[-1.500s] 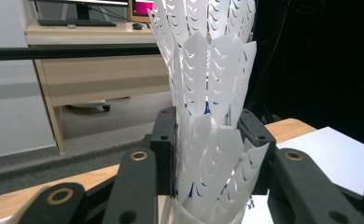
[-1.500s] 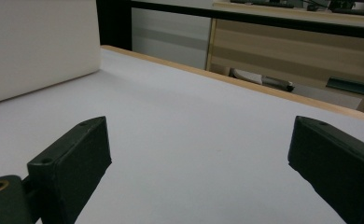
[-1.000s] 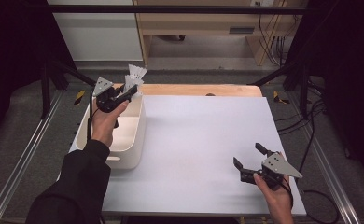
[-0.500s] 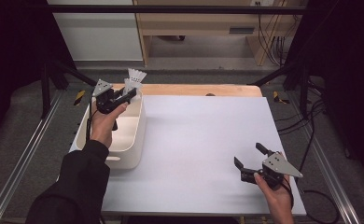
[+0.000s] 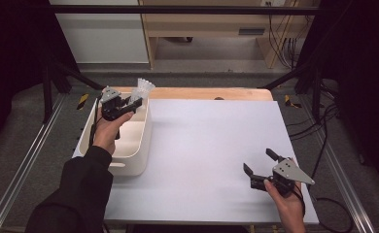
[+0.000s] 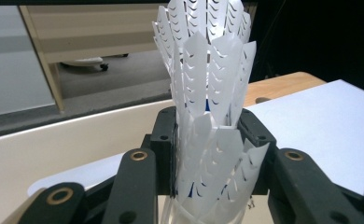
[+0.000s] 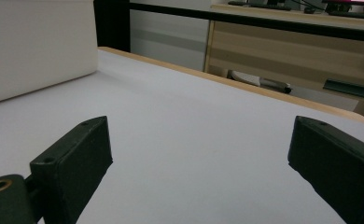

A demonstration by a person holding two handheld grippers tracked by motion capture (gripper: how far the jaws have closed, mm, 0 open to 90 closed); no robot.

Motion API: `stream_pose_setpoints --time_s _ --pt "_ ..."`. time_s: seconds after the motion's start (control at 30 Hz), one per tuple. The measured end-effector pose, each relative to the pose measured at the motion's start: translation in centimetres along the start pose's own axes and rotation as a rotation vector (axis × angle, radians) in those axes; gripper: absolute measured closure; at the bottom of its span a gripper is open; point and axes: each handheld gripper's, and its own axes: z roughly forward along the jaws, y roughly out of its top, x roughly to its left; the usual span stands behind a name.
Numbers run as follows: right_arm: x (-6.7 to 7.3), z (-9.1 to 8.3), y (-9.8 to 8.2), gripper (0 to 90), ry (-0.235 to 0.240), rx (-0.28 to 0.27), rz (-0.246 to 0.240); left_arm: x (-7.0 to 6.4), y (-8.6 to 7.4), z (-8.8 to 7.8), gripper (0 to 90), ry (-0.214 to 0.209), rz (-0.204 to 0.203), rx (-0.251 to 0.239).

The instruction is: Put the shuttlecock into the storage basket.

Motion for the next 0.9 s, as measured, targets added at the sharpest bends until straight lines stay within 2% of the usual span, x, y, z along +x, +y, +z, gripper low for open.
stream_pose_setpoints --time_s 0.13,0.27,0.53,0.67,0.9 --pt "0.0 0.03 -0.02 6.2 -0.001 0.001 0.002 0.16 -0.22 -0.07 63.7 -0.013 -0.014 -0.002" --pt "0.03 0.1 -0.05 6.3 0.002 0.004 -0.001 0.29 -0.41 -0.19 63.7 0.0 -0.015 0.022" --pt "0.05 0.12 -0.06 6.3 0.002 0.006 -0.001 0.21 -0.62 -0.08 63.7 -0.003 -0.018 0.039" --pt "0.05 0.13 -0.08 6.4 0.002 0.007 -0.001 0.31 -0.88 0.02 63.6 0.001 -0.03 0.063" --pt "0.03 0.14 -0.09 6.4 0.001 0.007 -0.001 0.25 -0.92 0.11 63.4 0.001 -0.02 0.068"
